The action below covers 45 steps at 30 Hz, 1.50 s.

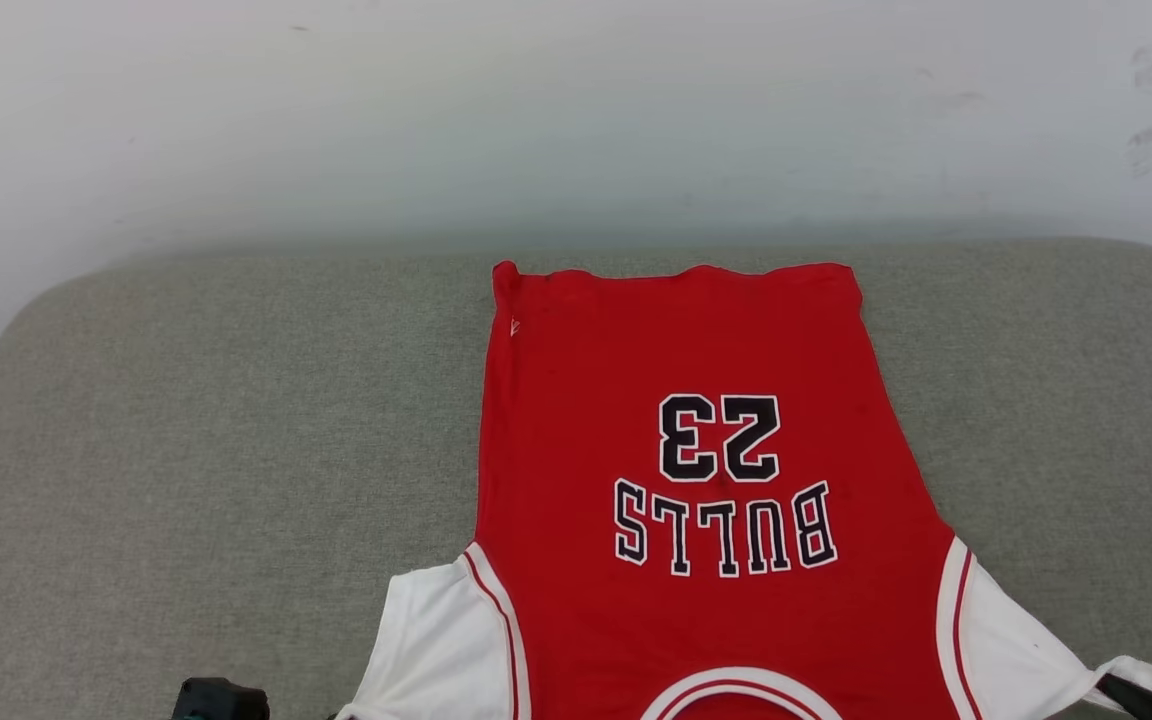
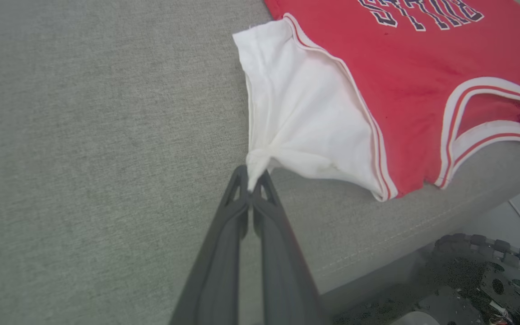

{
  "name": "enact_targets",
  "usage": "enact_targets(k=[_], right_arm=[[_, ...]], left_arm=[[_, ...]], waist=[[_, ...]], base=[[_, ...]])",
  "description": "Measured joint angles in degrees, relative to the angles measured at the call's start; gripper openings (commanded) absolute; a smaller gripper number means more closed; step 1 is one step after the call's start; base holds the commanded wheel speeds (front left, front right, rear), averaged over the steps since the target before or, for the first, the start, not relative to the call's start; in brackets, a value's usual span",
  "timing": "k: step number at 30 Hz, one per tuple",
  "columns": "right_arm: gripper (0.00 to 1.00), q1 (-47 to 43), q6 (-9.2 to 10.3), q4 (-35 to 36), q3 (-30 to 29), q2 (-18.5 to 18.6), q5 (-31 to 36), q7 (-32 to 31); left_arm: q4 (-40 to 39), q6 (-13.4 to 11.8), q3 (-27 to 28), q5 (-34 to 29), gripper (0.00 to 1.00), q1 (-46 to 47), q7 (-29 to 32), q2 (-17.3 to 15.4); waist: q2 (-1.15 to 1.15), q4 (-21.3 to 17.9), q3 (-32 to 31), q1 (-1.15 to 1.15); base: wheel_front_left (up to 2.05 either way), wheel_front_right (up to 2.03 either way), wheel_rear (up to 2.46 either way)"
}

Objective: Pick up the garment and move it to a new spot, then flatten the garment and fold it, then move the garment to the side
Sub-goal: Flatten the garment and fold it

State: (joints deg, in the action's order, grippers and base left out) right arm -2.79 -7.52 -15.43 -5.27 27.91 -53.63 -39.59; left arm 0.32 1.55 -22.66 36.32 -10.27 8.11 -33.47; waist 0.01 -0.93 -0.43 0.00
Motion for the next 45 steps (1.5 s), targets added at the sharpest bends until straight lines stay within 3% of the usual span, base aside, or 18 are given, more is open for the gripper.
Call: enact_targets(k=[1,9,19,24,33,45], right_arm=[[1.0,-0.2,0.0,0.6,-0.1,-0.2,0.6,-0.4],[1.0,2.1,0.01,5.9,-3.5,-0.1,2.8,-5.9],[1.0,19.4,0.01,11.3,-5.3,-1.1,8.7,-15.6],[1.0,31.8,0.01,8.7,-5.4,-2.5,14.2,-21.2],[1.0,50.7,0.01,1.8,-8.8,-2.6,25.3,-27.8],[1.0,64.5,0.01,-3.2,-12.6,-2.2,38.0,-33.4]], left_arm=[[-0.6,0.1,-0.3,0.1,0.0,0.1,0.6,0.0],[-9.8,-0.5,-1.0,-0.1,0.0,1.9,6.4,-2.2],[-20.6,-2.7,-1.3,-0.6,0.0,5.2,15.6,-5.7],[-24.4,-3.6,-1.6,-1.5,0.0,6.8,17.3,-5.5],[-27.4,-2.6,-3.7,-4.0,0.0,11.8,17.2,-3.9],[-26.3,-1.3,-5.6,-5.3,0.0,15.5,13.6,-0.2]], waist=[[0.0,0.1,0.1,0.0],[0.0,1.1,3.4,0.01],[0.0,3.8,12.3,0.01],[0.0,5.8,17.9,0.02],[0.0,11.1,27.7,0.02],[-0.01,18.2,37.1,0.01]], base=[[0.0,0.0,0.0],[0.0,0.0,0.0],[0.0,0.0,0.0],[0.0,0.0,0.0],[0.0,0.0,0.0],[0.0,0.0,0.0]])
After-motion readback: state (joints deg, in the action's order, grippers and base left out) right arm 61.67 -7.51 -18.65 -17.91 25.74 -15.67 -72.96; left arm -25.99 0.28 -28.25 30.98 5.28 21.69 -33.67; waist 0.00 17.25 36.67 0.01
